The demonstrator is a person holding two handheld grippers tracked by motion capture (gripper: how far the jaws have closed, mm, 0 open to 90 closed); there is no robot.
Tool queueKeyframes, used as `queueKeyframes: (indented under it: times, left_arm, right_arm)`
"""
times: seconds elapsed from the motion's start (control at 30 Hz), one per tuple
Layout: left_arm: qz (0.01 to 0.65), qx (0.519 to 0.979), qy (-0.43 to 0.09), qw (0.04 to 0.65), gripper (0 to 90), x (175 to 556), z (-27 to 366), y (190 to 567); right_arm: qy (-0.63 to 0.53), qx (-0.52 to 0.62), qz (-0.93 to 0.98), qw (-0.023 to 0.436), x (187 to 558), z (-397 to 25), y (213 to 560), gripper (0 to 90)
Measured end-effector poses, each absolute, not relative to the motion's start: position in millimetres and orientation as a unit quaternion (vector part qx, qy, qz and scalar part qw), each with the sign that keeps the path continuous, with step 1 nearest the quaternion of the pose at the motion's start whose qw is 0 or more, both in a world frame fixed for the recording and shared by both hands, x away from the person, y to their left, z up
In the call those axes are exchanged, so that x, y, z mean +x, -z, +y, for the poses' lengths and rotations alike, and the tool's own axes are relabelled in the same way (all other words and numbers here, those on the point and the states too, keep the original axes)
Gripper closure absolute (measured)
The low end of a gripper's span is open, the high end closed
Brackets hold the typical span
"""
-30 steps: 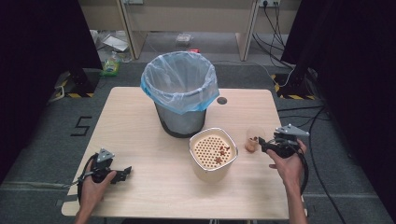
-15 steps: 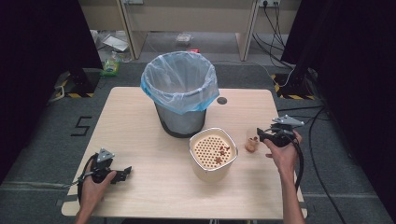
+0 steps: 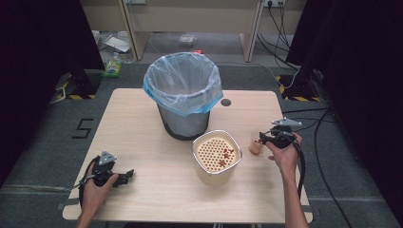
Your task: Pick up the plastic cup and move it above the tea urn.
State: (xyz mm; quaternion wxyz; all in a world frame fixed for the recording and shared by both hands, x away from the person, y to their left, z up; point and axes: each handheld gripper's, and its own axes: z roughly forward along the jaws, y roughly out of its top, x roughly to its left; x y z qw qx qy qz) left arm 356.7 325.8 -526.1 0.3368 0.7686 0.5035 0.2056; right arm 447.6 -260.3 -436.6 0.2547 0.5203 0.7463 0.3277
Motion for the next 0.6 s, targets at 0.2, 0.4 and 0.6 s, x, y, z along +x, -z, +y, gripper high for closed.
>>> queueKeyframes:
  times: [0.2,0.4,0.6]
  left_arm:
    - [0.503,0.769,-0.205,0.337,0.0,357,326,526]
    - [0.503,0.769,-0.205,0.337,0.0,357,326,526]
    - [0.502,0.769,-0.205,0.337,0.0,357,326,526]
  right_arm:
    - [-0.31,0.51,0.765,0.241,449,-262,448,64.4]
    - [-0.304,0.498,0.778,0.235,445,-262,451,78.0]
    - [-0.32,0.459,0.791,0.246,439,-260,445,87.7]
